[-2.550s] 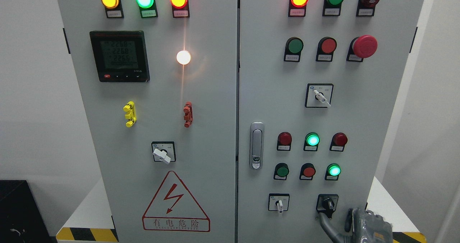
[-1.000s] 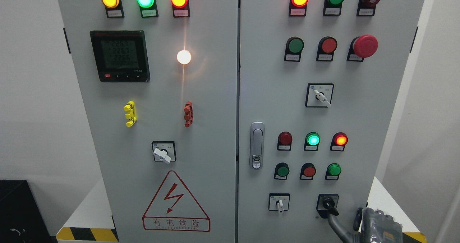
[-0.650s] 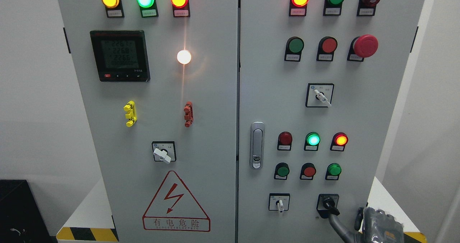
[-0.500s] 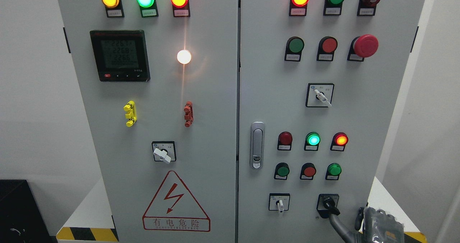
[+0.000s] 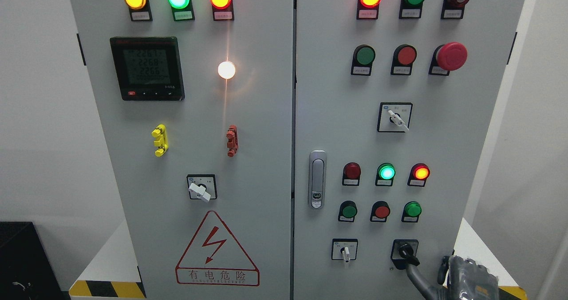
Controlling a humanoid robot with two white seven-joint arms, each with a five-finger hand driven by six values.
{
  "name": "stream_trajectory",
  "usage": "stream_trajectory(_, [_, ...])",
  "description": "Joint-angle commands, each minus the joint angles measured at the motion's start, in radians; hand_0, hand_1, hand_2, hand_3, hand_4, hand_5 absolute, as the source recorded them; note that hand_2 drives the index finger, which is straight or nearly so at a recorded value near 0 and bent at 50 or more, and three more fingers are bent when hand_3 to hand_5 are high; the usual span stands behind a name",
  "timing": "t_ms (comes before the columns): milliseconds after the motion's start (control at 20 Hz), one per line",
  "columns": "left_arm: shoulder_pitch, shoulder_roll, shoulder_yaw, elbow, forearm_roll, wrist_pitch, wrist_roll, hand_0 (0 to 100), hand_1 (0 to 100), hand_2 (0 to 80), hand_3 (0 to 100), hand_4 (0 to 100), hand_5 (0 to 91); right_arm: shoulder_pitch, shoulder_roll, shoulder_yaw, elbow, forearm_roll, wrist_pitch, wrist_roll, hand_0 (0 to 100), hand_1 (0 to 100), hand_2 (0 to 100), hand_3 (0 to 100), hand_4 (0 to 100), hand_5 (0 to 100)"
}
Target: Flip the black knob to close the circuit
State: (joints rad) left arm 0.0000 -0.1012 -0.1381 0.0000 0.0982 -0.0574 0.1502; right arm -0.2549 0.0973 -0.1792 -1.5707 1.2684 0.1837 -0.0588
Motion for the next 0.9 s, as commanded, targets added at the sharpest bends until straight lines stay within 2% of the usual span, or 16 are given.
stream_trajectory(0, [0.023,0.000,0.000,-0.029,0.000,0.001,0.000,12,56,0.0,0,0,0.0,0.008,-0.002,0.047,-0.008,-0.001,-0.003,0.001,0,4,83,100,90,100])
stream_trajectory(550, [0.023,0.000,0.000,-0.029,0.000,0.001,0.000,12,56,0.0,0,0,0.0,0.049,-0.001,0.076,-0.029,-0.003,-0.009,0.001,0,6,82,100,91,100])
stream_trajectory(850, [0.023,0.000,0.000,-0.029,0.000,0.001,0.000,12,56,0.0,0,0,0.0,0.114,0.009,0.099,-0.103,-0.024,-0.012,0.001,0,6,80,99,90,100])
